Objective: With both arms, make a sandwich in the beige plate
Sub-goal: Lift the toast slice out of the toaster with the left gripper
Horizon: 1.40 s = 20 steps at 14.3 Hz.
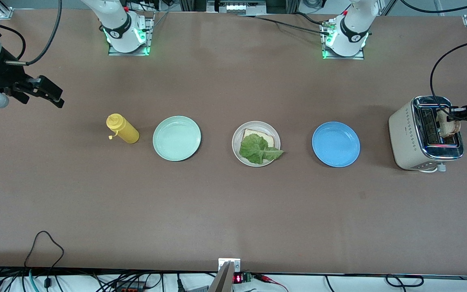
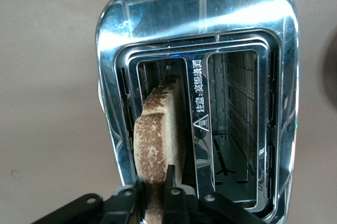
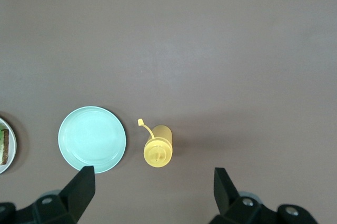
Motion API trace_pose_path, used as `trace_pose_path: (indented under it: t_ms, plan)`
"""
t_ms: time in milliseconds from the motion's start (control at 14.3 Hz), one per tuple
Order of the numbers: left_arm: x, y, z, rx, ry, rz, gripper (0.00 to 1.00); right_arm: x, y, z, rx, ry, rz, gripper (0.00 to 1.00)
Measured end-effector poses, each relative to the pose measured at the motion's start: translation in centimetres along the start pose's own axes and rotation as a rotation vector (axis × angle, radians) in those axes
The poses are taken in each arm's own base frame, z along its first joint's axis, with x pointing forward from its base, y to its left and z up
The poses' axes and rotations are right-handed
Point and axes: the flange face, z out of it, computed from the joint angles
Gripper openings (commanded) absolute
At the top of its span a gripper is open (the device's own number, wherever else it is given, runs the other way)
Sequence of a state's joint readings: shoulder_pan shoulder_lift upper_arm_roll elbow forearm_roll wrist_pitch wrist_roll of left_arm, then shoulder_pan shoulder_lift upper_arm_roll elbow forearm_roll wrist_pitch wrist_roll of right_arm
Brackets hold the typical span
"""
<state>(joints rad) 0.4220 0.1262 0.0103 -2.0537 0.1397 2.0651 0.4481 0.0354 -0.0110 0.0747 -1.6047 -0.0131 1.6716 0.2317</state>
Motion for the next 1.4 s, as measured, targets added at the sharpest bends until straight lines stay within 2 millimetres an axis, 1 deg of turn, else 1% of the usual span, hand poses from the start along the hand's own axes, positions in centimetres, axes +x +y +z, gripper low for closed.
trace_pose_path:
  t_ms: [210,350,420,560,700,769,839,909,1049,1119,1189,1399]
  plan:
    - [0.0,0.0,-0.3,-0.001,-0.003,0.001,0.01,0.2,0.6,0.3,-0.001,-0.002,0.011,1.0]
    - [0.1,0.0,-1.7,-0.01,-0.028,0.002,0.01,0.3,1.0,0.4,-0.002,-0.004,0.017,1.0]
    - [0.3,0.1,-3.0,-0.014,-0.041,0.004,0.01,0.3,1.1,0.4,-0.002,-0.004,0.018,1.0]
    - [0.7,0.6,-6.3,-0.019,-0.064,0.016,0.01,0.4,1.2,0.4,-0.002,-0.004,0.015,1.0]
    - [1.1,1.9,-10.0,-0.022,-0.08,0.037,0.01,0.4,1.2,0.3,-0.002,-0.003,0.011,1.0]
    - [1.5,2.9,-12.0,-0.017,-0.078,0.057,0.01,0.4,1.2,0.3,-0.002,-0.002,0.011,1.0]
    - [2.1,4.3,-13.8,-0.009,-0.066,0.081,0.01,0.4,1.2,0.3,-0.002,-0.002,0.011,1.0]
    - [2.7,5.7,-15.3,0.0,-0.05,0.106,0.01,0.4,1.2,0.2,-0.002,-0.001,0.01,1.0]
    - [3.9,8.9,-16.9,0.012,-0.025,0.163,0.01,0.3,1.0,0.2,-0.001,0.0,0.006,1.0]
    - [4.6,10.9,-17.3,0.011,-0.018,0.187,0.01,0.3,0.9,0.2,-0.001,0.0,0.004,1.0]
    - [5.2,13.4,-17.4,-0.001,-0.011,0.199,0.01,0.3,0.8,0.2,-0.001,-0.001,0.003,1.0]
    - [6.8,21.9,-17.1,-0.087,-0.027,0.183,0.01,0.1,0.8,0.3,-0.005,-0.019,0.002,1.0]
